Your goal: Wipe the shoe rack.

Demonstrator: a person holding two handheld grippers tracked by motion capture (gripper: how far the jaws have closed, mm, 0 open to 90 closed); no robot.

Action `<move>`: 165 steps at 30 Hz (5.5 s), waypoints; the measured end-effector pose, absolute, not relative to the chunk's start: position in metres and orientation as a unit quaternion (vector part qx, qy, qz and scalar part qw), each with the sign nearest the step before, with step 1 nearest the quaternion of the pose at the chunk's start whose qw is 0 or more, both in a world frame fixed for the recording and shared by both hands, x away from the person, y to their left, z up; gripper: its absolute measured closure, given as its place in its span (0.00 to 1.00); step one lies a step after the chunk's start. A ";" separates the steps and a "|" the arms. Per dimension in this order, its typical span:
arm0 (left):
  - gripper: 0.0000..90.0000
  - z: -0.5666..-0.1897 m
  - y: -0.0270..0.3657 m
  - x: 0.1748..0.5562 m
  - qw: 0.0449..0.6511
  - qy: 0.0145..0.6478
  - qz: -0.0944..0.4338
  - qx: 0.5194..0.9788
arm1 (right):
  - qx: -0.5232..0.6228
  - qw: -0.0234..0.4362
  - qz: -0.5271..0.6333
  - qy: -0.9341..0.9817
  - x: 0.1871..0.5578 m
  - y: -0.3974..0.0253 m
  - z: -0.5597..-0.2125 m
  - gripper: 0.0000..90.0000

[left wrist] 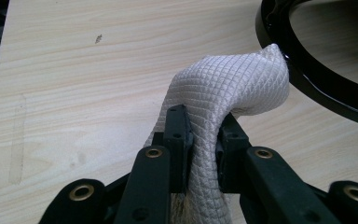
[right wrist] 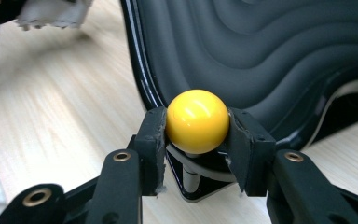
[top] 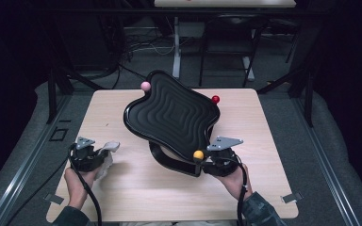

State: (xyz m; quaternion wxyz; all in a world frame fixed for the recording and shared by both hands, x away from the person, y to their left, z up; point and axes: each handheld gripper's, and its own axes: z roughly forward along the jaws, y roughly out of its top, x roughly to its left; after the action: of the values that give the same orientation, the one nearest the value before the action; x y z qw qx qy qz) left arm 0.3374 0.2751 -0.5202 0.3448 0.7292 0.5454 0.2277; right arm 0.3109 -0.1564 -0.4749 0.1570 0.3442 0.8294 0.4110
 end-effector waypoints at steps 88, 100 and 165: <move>0.88 -0.553 0.225 0.364 0.393 0.491 0.224 0.744 | 0.352 0.219 0.438 0.798 0.340 -0.163 -0.483 0.66; 0.88 -0.571 0.196 0.390 0.381 0.491 0.223 0.751 | 0.353 0.217 0.436 0.799 0.340 -0.163 -0.482 0.66; 0.91 -0.571 0.120 0.329 0.323 0.471 0.199 0.796 | 0.353 0.217 0.434 0.800 0.341 -0.161 -0.482 0.66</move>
State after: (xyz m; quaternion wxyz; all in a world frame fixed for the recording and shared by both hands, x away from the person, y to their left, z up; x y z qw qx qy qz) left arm 0.3292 0.1199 -0.5707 0.3234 0.7961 0.4711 0.1992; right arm 0.3409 -0.1609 -0.4817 0.2167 0.3534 0.8000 0.4337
